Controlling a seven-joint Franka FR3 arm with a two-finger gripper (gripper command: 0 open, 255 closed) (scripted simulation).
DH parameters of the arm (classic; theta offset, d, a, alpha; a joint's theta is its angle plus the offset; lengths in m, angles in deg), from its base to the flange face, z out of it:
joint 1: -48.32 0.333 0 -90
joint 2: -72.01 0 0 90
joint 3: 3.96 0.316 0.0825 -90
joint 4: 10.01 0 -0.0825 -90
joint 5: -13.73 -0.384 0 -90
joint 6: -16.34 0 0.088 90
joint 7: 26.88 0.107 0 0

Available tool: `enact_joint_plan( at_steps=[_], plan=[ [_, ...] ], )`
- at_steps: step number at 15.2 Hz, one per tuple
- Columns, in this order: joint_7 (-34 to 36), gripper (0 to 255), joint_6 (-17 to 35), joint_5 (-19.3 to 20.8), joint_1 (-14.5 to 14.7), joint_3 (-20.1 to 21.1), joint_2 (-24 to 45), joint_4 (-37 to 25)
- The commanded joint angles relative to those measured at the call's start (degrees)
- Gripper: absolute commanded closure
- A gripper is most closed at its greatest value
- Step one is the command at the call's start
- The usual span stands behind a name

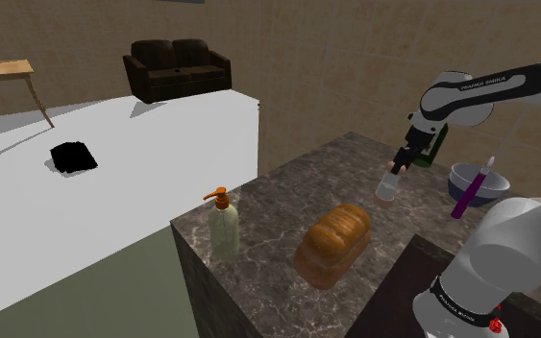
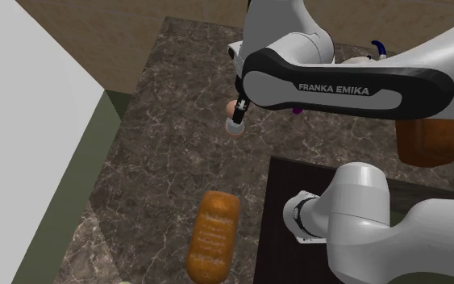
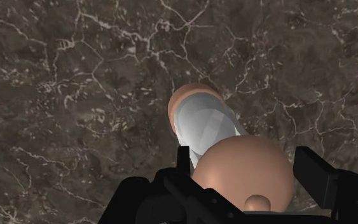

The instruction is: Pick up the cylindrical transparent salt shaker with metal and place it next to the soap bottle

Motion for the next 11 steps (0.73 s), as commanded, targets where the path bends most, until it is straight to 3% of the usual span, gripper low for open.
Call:
enact_joint_plan(
  at_steps=[1,8,11],
  plan=[
    [0.0,255,0.01,0.01,0.0,-0.01,0.02,0.02],
    [-0.01,255,0.0,0.01,-0.01,-0.01,0.02,0.02],
    [0.62,255,-2.64,0.09,-0.33,1.01,-1.24,-1.43]
  ],
)
